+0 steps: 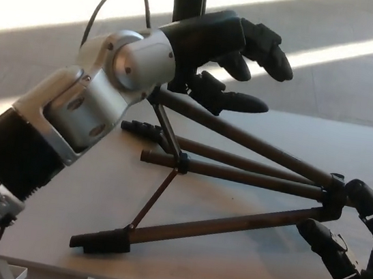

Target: Use both hands of the robot to pick up the tripod lying in the middle of the desk and make it stand upright on the desk

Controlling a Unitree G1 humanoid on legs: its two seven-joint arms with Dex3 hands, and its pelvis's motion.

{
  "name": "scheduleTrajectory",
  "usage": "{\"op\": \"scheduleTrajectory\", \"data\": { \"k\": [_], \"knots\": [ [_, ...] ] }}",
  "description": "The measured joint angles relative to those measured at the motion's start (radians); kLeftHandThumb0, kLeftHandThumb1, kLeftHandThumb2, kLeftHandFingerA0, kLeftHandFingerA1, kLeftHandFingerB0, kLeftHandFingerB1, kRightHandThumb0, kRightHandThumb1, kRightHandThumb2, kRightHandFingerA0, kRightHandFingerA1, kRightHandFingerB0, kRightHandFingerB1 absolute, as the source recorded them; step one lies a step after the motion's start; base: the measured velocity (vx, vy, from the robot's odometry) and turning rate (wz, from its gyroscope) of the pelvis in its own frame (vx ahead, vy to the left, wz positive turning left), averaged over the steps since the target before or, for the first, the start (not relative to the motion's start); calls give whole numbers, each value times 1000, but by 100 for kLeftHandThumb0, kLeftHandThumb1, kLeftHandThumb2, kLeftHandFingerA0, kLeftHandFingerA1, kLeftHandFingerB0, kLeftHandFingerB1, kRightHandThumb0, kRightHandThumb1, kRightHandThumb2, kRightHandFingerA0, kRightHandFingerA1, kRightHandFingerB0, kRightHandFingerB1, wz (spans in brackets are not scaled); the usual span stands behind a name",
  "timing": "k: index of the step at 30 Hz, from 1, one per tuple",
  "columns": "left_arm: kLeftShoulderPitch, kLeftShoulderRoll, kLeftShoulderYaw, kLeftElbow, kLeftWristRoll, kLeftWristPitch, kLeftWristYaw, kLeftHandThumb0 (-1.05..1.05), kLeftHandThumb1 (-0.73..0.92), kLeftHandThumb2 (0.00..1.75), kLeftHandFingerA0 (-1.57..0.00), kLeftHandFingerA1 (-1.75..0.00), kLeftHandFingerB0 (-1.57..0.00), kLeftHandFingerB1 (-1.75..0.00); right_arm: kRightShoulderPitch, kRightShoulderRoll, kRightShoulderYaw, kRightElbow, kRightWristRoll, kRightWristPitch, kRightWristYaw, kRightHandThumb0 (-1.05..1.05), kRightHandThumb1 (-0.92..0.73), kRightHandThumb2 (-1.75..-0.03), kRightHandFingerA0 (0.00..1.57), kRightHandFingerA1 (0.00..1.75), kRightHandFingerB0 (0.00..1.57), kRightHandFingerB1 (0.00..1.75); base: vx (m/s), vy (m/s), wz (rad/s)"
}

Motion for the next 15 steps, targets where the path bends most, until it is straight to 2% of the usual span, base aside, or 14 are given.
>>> {"op": "scheduleTrajectory", "data": {
  "k": [4,8,11,12,13,15],
  "knots": [
    [-22,5,-48,32,49,-10,2,-79,72,62,-30,-60,-42,-43,0,0,-1,0,10,9,-6,-72,-77,-63,69,83,53,51,0,0,0],
    [-37,9,-92,63,97,-17,7,-79,70,61,-28,-57,-43,-41,0,0,-2,0,18,18,-13,-73,-76,-63,71,83,56,52,0,0,0],
    [-50,14,-123,87,136,-22,11,-80,71,62,-24,-55,-39,-39,0,0,-3,0,20,25,-18,-72,-77,-63,70,83,57,52,0,0,0],
    [-53,16,-132,95,149,-24,12,-83,71,63,-17,-53,-33,-38,0,0,-3,-1,20,27,-20,-71,-77,-63,68,84,57,51,0,0,0],
    [-56,17,-143,103,164,-24,12,-86,56,96,-13,-55,-28,-49,-1,0,-3,-1,20,29,-23,-71,-78,-63,68,84,56,52,0,0,0],
    [-59,19,-161,112,184,-24,12,-84,53,95,-14,-55,-27,-48,-1,0,-3,-3,20,34,-26,-71,-78,-63,67,85,58,51,0,0,0]
  ]
}}
